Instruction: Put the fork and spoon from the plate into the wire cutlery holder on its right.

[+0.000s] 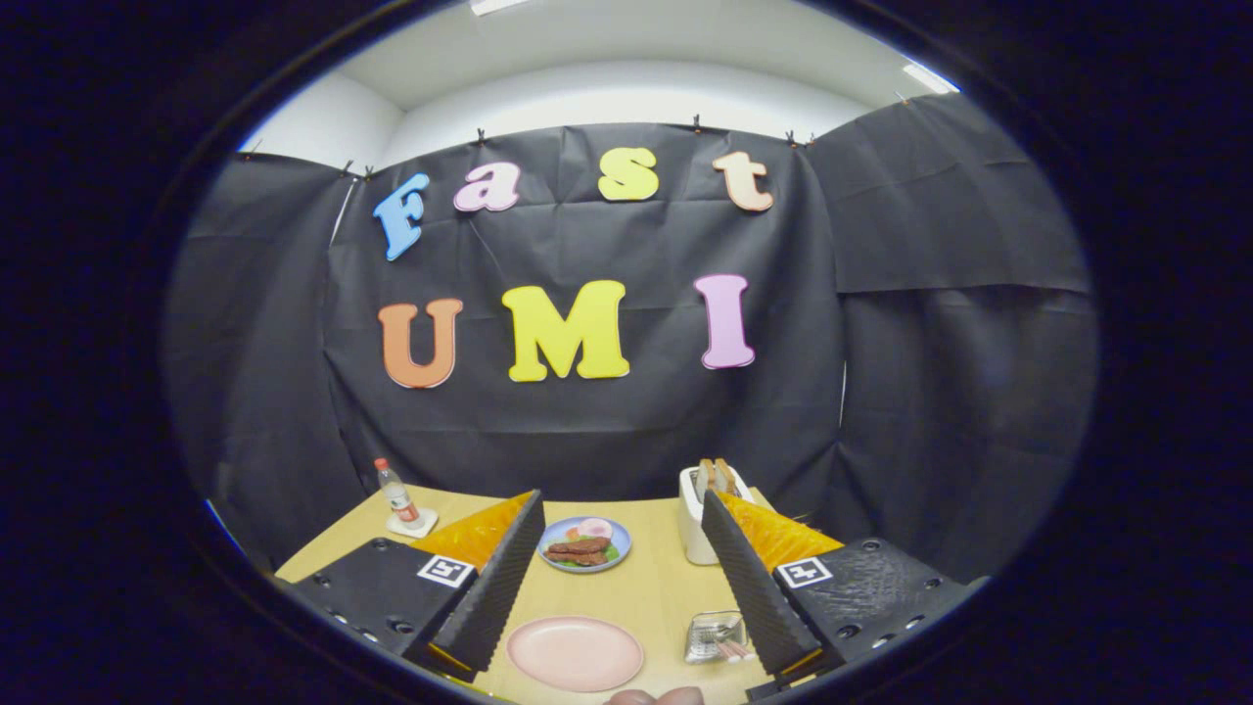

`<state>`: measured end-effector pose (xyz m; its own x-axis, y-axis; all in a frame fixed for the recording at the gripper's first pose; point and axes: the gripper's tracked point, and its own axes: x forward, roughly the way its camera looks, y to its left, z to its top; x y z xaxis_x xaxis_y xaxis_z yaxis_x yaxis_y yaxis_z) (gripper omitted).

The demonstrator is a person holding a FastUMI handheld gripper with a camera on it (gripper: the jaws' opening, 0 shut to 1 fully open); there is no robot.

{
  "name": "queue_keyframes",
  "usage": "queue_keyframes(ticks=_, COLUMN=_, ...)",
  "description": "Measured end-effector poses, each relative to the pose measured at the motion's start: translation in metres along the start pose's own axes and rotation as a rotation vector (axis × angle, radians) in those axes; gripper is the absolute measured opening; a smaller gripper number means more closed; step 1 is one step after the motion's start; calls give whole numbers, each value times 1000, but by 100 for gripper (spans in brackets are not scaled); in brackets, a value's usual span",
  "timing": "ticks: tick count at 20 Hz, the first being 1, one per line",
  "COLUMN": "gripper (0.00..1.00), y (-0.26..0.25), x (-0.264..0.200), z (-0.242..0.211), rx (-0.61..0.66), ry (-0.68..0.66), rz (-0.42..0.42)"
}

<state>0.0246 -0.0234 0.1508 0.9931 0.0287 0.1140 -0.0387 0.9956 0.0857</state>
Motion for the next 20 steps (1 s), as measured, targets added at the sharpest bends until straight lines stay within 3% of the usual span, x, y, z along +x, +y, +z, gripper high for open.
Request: queue_keyframes(ticks=20, gripper=96, y=-58, x=-24, z=27, rx=-19, ry=-108, rz=-95)
